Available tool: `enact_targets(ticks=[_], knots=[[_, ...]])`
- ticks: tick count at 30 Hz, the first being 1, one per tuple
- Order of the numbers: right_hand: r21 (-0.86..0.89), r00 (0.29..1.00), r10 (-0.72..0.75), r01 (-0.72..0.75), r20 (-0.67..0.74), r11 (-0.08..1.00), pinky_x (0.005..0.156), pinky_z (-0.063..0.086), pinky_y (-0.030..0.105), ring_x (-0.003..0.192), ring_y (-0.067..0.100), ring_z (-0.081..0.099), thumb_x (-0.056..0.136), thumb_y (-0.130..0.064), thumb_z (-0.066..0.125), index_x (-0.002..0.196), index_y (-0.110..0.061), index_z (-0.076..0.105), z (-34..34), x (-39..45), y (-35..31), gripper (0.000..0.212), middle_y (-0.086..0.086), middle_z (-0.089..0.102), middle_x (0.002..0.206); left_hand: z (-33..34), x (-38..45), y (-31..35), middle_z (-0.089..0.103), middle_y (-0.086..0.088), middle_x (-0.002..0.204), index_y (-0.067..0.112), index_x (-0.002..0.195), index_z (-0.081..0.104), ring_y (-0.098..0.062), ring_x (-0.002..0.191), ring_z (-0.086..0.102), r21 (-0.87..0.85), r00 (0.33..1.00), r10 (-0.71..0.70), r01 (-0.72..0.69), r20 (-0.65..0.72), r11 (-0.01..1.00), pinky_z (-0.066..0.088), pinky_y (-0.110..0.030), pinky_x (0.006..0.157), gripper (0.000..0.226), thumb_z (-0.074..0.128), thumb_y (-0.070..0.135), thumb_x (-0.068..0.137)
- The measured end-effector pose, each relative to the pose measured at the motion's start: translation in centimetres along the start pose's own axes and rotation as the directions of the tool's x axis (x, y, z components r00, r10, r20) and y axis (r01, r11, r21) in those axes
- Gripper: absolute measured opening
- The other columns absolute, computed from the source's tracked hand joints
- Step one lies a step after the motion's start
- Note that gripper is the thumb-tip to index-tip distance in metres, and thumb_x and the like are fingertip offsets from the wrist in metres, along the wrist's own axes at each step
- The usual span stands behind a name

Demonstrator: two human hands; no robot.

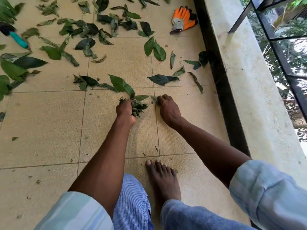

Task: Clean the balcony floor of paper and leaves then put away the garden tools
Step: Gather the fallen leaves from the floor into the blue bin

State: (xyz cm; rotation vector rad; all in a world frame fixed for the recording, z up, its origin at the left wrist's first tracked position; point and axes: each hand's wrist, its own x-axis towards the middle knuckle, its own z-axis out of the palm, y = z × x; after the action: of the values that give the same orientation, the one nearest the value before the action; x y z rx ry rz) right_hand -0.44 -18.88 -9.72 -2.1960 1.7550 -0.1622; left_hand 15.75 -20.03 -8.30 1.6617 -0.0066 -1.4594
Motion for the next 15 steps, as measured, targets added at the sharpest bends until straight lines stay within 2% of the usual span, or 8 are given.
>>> enact_targets(ticks=[3, 6, 10, 12, 14, 15], knots=[[0.013, 0.999, 0.030, -0.030, -0.014, 0.999, 0.080, 0.053, 0.043, 0.092, 0.022, 0.051, 0.102, -0.019, 0.030, 0.114, -0.002, 0.047, 0.4, 0.6, -0.1, 0.027, 0.012, 0.044, 0.116, -0.1, 0.1, 0.0, 0.068, -0.013, 0.092, 0.004, 0.096, 0.067, -0.027, 0.086, 0.065, -0.011, 1.000, -0.001, 0.001, -0.010, 1.000, 0.055, -0.034, 0.076, 0.022, 0.049, -0.002, 0.085], [-0.018, 0.996, 0.084, -0.084, -0.008, 0.996, 0.084, 0.051, 0.042, 0.104, 0.029, 0.048, 0.102, -0.017, 0.030, 0.109, 0.004, 0.050, 0.2, 1.0, -0.3, 0.030, 0.016, 0.039, 0.127, -0.1, 0.6, 0.0, 0.068, -0.014, 0.095, 0.002, 0.102, 0.069, -0.026, 0.087, 0.062, -0.007, 1.000, -0.001, 0.001, -0.014, 1.000, 0.051, -0.036, 0.076, 0.026, 0.051, -0.001, 0.083], [-0.041, 0.992, 0.122, -0.120, 0.036, 0.992, 0.092, 0.047, 0.040, 0.113, 0.031, 0.048, 0.101, -0.014, 0.035, 0.117, -0.001, 0.058, 0.4, 2.4, -0.1, 0.030, 0.018, 0.054, 0.122, 0.0, 0.8, 0.0, 0.067, -0.011, 0.094, 0.007, 0.092, 0.069, -0.024, 0.087, 0.058, -0.002, 1.000, -0.006, 0.006, -0.014, 1.000, 0.043, -0.034, 0.073, 0.019, 0.055, 0.001, 0.081], [-0.080, 0.992, 0.102, -0.097, 0.068, 0.992, 0.102, 0.038, 0.043, 0.117, 0.032, 0.047, 0.100, -0.015, 0.037, 0.121, -0.004, 0.057, -0.3, 2.5, 0.1, 0.031, 0.017, 0.055, 0.124, -0.1, 1.0, 0.1, 0.069, -0.012, 0.098, 0.009, 0.094, 0.069, -0.025, 0.091, 0.062, -0.014, 1.000, 0.011, -0.010, 0.011, 1.000, 0.046, -0.035, 0.075, 0.017, 0.061, 0.002, 0.081], [-0.084, 0.994, 0.103, -0.101, 0.022, 0.991, 0.107, 0.031, 0.046, 0.123, 0.031, 0.044, 0.097, -0.014, 0.043, 0.121, -0.007, 0.057, -0.7, 3.7, 1.1, 0.029, 0.016, 0.052, 0.129, -0.1, 1.1, 0.3, 0.071, -0.011, 0.100, 0.011, 0.094, 0.069, -0.026, 0.094, 0.064, -0.039, 0.998, 0.040, -0.038, 0.046, 0.999, 0.050, -0.036, 0.080, 0.017, 0.066, 0.001, 0.080], [-0.022, 0.992, 0.126, -0.127, -0.007, 0.992, 0.108, 0.031, 0.046, 0.125, 0.031, 0.042, 0.096, -0.013, 0.047, 0.122, -0.008, 0.057, -2.3, 5.4, 1.0, 0.029, 0.015, 0.050, 0.131, -0.1, 1.2, 0.3, 0.071, -0.010, 0.099, 0.012, 0.093, 0.069, -0.026, 0.095, 0.066, -0.053, 0.997, 0.049, -0.046, 0.063, 0.998, 0.051, -0.036, 0.083, 0.018, 0.067, 0.001, 0.080]])
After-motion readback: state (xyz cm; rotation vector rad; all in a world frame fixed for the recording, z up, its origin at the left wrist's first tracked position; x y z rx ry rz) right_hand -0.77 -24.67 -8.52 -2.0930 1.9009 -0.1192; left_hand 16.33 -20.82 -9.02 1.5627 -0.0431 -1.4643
